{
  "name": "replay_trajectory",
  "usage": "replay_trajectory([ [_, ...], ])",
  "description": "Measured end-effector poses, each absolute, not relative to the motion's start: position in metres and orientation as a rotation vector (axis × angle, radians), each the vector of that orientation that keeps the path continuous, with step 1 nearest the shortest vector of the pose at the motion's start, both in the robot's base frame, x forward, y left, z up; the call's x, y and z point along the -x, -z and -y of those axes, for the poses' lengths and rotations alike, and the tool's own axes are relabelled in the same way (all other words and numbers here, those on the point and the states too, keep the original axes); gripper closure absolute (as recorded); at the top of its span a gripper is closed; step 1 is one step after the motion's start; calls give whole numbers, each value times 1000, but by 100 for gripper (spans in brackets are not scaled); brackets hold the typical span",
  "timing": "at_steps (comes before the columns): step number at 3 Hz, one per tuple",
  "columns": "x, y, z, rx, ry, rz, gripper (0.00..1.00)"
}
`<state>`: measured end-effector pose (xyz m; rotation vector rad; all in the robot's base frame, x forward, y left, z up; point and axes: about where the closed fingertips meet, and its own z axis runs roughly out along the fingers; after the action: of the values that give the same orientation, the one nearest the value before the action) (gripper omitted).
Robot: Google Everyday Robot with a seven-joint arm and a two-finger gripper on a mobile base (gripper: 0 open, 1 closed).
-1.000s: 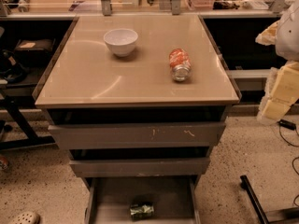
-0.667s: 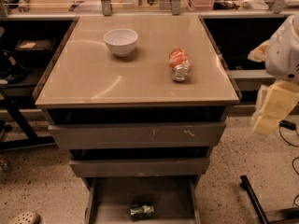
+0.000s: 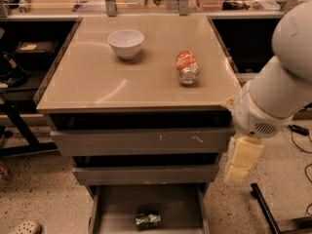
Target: Pick green can from bottom drawer and place on counter
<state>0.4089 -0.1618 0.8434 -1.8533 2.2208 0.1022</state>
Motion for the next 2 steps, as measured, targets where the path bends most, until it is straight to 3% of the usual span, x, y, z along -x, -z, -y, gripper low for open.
replay_trajectory([
  [2,-393,-794,146,1891,-206,-2217,0],
])
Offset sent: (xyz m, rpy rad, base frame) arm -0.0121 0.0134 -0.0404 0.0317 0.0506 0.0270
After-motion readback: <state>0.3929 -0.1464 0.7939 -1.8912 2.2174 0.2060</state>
